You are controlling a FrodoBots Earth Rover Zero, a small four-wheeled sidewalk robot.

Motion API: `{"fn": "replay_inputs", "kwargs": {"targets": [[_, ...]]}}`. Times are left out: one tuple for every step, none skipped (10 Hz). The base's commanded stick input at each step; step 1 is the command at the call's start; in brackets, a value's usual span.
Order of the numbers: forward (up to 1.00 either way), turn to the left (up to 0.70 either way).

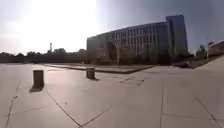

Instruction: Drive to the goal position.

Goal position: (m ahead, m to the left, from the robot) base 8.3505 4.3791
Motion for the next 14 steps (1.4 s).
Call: {"fn": "replay_inputs", "kwargs": {"targets": [[0.70,0.00],[0.70,0.00],[0.70,-0.20],[0.70,-0.35],[0.70,-0.26],[0.70,-0.04],[0.70,0.00],[0.70,0.00],[0.70,0.00],[0.70,0.00],[0.70,0.00],[0.70,0.00],[0.70,0.00],[0.70,0.00]]}}
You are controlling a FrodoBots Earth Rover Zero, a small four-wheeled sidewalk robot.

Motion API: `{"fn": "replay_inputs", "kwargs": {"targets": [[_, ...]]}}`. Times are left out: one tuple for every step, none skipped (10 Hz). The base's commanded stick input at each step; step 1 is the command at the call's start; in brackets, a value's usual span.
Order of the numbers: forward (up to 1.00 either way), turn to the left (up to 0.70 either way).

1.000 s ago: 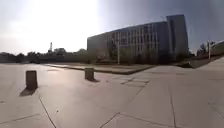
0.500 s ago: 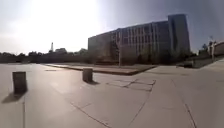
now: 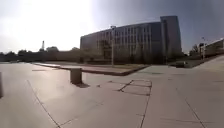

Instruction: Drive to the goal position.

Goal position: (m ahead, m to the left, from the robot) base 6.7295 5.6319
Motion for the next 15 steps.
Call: {"fn": "replay_inputs", "kwargs": {"targets": [[0.70,0.00],[0.70,0.00],[0.70,0.00],[0.70,0.00],[0.70,0.00],[0.70,0.00],[0.70,0.00],[0.70,0.00],[0.70,0.00],[0.70,0.00],[0.70,0.00],[0.70,0.00],[0.70,0.00],[0.70,0.00],[0.70,0.00]]}}
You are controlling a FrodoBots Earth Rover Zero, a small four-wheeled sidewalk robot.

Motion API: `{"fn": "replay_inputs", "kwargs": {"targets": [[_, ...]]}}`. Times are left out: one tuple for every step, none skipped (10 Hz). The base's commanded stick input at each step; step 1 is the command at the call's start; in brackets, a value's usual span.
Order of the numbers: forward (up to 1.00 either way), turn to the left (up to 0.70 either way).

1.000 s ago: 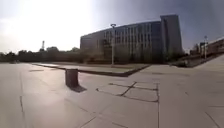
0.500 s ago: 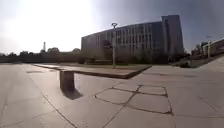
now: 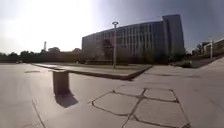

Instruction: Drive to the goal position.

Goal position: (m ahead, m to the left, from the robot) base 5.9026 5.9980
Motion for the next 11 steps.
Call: {"fn": "replay_inputs", "kwargs": {"targets": [[0.70,0.00],[0.70,0.00],[0.70,0.00],[0.70,0.00],[0.70,0.00],[0.70,0.00],[0.70,0.00],[0.70,0.00],[0.70,0.00],[0.70,0.00],[0.70,0.00]]}}
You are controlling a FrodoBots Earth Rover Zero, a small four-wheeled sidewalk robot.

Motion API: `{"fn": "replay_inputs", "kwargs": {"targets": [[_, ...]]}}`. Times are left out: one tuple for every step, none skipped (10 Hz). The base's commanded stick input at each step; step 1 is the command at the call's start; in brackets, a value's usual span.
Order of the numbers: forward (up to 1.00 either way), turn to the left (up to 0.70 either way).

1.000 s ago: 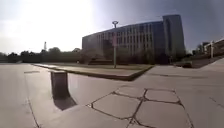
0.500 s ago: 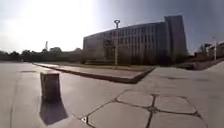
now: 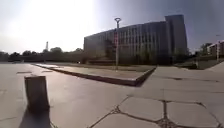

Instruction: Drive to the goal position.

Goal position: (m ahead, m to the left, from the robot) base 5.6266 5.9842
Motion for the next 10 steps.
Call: {"fn": "replay_inputs", "kwargs": {"targets": [[0.70,0.00],[0.70,0.00],[0.70,0.04],[0.70,0.34],[0.70,0.35],[0.70,0.35],[0.70,0.35],[0.70,0.35],[0.70,0.35],[0.70,0.24]]}}
